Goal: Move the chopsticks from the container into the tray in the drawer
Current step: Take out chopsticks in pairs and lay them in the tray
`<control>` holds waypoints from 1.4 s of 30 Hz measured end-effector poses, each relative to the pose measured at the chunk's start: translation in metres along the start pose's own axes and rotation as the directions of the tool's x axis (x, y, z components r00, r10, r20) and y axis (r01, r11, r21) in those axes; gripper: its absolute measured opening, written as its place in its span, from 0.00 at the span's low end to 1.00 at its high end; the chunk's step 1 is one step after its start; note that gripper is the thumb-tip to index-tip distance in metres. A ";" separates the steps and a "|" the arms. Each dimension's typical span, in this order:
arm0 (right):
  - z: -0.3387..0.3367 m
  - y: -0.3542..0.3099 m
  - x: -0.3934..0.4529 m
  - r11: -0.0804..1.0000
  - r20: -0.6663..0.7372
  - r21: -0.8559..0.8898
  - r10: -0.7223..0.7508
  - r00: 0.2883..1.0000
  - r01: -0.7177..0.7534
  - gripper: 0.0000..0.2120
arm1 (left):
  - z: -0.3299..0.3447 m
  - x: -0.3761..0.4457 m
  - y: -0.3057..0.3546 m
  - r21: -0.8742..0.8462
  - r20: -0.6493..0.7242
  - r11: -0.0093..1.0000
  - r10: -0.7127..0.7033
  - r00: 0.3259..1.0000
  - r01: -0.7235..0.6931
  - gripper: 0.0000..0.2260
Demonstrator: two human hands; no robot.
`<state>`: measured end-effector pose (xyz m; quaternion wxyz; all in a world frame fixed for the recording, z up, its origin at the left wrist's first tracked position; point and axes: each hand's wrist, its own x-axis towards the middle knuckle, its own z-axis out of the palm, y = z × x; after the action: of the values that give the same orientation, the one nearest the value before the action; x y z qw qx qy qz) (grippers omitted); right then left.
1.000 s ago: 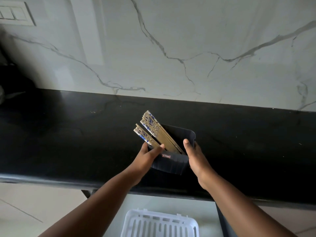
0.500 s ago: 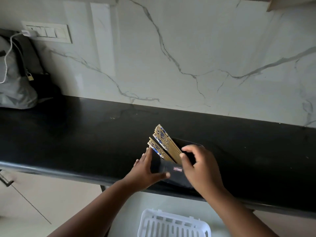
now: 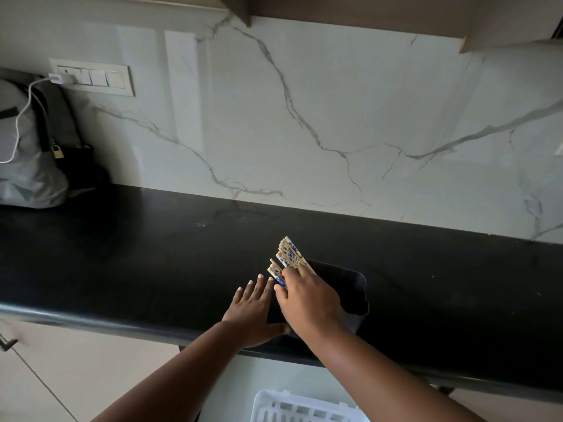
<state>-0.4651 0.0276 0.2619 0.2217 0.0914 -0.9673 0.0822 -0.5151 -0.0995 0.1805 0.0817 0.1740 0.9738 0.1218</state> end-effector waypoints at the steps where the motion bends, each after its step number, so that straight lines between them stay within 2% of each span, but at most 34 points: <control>1: 0.001 0.000 0.001 1.000 0.011 -0.004 0.003 1.000 -0.003 0.14 | 0.002 0.001 0.001 0.002 0.008 1.000 0.009 1.000 -0.009 0.48; 13: 0.014 0.002 0.006 0.998 0.041 -0.016 0.056 0.998 -0.056 0.13 | 0.021 0.006 0.012 0.012 0.051 0.997 0.070 0.996 -0.070 0.43; 16: 0.008 0.007 0.005 0.998 0.013 0.031 0.050 0.999 -0.051 0.14 | 0.022 0.004 0.015 -0.016 0.042 0.997 0.080 0.996 -0.080 0.44; 21: -0.042 0.025 0.022 0.965 -0.083 0.246 0.113 0.990 -0.089 0.12 | 0.016 -0.004 0.007 -0.133 0.009 0.990 0.054 0.998 -0.053 0.49; 24: -0.095 0.050 0.046 0.846 -0.067 0.513 0.211 0.975 -0.148 0.11 | 0.003 -0.010 -0.001 -0.206 0.008 0.978 0.034 0.999 -0.032 0.51; 26: -0.133 0.064 0.064 0.691 -0.023 0.699 0.280 0.960 -0.185 0.06 | -0.015 -0.015 -0.005 -0.266 -0.022 0.964 0.020 1.000 -0.026 0.51; 28: -0.166 0.076 0.078 0.558 0.015 0.807 0.308 0.951 -0.194 0.04 | -0.042 -0.020 -0.008 -0.377 -0.088 0.925 0.024 0.996 -0.056 0.49; 30: -0.190 0.086 0.088 0.494 0.040 0.847 0.303 0.952 -0.193 0.01 | -0.076 -0.027 -0.009 -0.474 -0.214 0.871 0.032 0.976 -0.133 0.44; 32: -0.205 0.091 0.095 0.466 0.056 0.864 0.288 0.956 -0.191 0.04 | -0.110 -0.033 -0.005 -0.533 -0.374 0.811 0.028 0.927 -0.240 0.36; 34: -0.213 0.092 0.099 0.422 0.075 0.886 0.284 0.956 -0.194 0.05 | -0.141 -0.037 0.009 -0.660 -0.444 0.671 0.015 0.896 -0.338 0.26; 36: -0.215 0.090 0.103 0.373 0.099 0.906 0.275 0.956 -0.201 0.05 | -0.167 -0.041 0.030 -0.758 -0.438 0.515 0.052 0.897 -0.400 0.20; 37: -0.214 0.087 0.104 0.352 0.110 0.913 0.273 0.956 -0.206 0.05 | -0.177 -0.042 0.041 -0.776 -0.418 0.481 0.095 0.904 -0.409 0.20; 40: -0.207 0.077 0.108 0.285 0.139 0.934 0.267 0.954 -0.216 0.06 | -0.194 -0.041 0.070 -0.801 -0.279 0.469 0.254 0.926 -0.371 0.21; 42: -0.199 0.069 0.109 0.274 0.155 0.935 0.261 0.953 -0.227 0.06 | -0.197 -0.037 0.085 -0.805 -0.248 0.472 0.281 0.927 -0.359 0.16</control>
<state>-0.4939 0.1192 0.4792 0.1252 0.0532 -0.7348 0.6646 -0.4935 -0.0767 0.3955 0.0911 0.2868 0.7472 0.5927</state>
